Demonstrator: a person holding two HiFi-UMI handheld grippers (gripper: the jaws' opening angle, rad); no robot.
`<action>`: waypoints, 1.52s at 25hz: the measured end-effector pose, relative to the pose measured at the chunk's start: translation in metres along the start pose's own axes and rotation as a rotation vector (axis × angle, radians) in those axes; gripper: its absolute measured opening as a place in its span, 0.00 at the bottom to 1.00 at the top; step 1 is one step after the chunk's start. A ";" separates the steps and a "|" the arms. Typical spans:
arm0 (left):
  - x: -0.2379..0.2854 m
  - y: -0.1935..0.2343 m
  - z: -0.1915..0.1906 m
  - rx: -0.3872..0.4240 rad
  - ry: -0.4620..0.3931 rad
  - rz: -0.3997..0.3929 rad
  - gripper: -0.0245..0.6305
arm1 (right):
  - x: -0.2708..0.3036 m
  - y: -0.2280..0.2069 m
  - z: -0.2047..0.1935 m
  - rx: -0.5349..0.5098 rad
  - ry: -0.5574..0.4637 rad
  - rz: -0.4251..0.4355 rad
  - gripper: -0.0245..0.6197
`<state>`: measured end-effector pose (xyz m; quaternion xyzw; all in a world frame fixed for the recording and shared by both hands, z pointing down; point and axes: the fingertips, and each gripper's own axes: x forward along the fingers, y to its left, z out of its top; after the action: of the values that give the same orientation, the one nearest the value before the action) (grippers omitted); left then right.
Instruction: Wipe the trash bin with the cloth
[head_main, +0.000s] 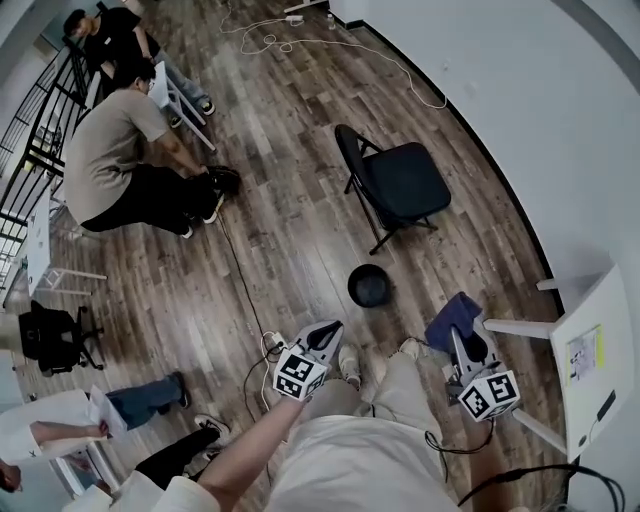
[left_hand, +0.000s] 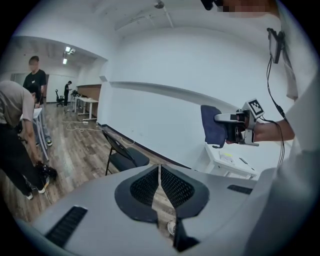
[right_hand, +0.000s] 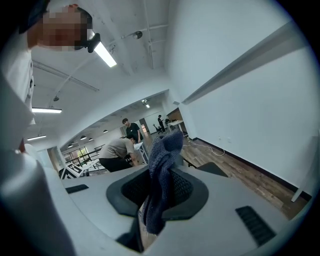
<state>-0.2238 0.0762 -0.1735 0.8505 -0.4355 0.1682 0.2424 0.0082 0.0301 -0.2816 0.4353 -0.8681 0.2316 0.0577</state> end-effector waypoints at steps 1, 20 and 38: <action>0.005 0.000 0.000 -0.006 0.005 0.011 0.05 | 0.006 -0.006 0.001 0.001 0.002 0.015 0.14; 0.061 -0.027 0.007 -0.123 -0.030 0.238 0.05 | 0.066 -0.083 -0.017 -0.040 0.112 0.225 0.14; 0.133 0.007 -0.101 -0.069 0.035 0.142 0.05 | 0.125 -0.128 -0.129 -0.053 0.091 0.109 0.14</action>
<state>-0.1619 0.0414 -0.0225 0.8054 -0.4959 0.1847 0.2668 0.0182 -0.0681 -0.0848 0.3746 -0.8928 0.2311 0.0959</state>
